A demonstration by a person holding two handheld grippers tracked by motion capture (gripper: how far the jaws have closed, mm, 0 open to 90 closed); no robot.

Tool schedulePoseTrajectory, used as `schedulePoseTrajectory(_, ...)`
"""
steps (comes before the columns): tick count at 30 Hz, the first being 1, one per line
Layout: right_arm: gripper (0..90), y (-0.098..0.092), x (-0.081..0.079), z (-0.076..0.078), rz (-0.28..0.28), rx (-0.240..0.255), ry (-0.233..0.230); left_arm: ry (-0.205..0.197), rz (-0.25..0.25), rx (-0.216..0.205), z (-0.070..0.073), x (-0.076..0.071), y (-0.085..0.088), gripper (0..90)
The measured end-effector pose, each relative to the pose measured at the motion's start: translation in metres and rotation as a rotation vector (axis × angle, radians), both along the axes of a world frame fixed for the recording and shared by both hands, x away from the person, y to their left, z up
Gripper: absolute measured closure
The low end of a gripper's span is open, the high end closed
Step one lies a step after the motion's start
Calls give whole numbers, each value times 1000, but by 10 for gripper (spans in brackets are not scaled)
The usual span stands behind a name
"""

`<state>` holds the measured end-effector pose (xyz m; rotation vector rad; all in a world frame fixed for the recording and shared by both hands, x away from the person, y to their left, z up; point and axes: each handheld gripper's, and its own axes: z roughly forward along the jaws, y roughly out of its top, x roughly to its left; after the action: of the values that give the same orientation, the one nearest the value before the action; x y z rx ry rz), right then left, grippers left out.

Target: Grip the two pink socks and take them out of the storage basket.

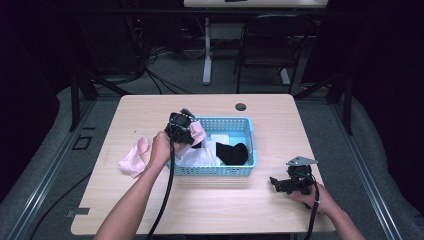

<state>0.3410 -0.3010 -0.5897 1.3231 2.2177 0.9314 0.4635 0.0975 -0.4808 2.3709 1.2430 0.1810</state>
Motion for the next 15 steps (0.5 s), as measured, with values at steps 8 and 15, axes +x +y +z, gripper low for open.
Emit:
schedulePoseTrajectory(8, 0, 0, 0, 0, -1, -1, 2, -58, 10, -37, 27, -7, 17, 814)
schedulePoseTrajectory(15, 0, 0, 0, 0, -1, 3, 1, -85, 14, -51, 42, -12, 28, 813)
